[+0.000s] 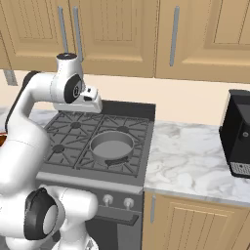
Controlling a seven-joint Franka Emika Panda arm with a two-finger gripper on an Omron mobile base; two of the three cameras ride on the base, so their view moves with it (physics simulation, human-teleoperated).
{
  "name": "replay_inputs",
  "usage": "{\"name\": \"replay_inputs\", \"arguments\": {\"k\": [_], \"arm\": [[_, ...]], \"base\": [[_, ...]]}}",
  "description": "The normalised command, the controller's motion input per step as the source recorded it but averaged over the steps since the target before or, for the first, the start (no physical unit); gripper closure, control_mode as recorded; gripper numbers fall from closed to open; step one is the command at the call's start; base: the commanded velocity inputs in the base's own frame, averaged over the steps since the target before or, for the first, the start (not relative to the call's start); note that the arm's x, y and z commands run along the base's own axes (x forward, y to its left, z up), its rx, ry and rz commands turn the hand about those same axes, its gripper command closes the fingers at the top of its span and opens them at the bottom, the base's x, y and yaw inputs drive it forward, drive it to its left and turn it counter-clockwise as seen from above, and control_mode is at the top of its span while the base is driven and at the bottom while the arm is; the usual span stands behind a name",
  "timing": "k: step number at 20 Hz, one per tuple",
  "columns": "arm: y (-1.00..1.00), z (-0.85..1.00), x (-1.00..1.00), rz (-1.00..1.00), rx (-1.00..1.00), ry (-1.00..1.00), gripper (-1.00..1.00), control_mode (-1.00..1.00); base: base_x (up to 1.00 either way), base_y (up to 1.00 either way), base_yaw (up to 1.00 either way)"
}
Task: Retrieve the frozen meat and place it in the pot on a burner. Then turn the burner on.
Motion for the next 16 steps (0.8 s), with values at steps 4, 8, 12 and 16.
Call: {"name": "replay_inputs", "arguments": {"k": [4, 8, 12, 16], "arm": [[0.0, -0.02, -0.03, 0.0, 0.0, 0.01, -1.0, -1.0], [0.03, -0.17, -0.14, -0.01, 0.03, 0.03, -1.0, -1.0], [0.23, -0.28, -0.01, -0.01, 0.09, 0.0, -1.0, -1.0], [0.49, -0.21, 0.0, -0.06, 0.08, 0.0, -1.0, -1.0]], "base": [[0.0, 0.0, 0.0], [0.0, 0.0, 0.0], [0.0, 0.0, 0.0], [0.0, 0.0, 0.0]]}}
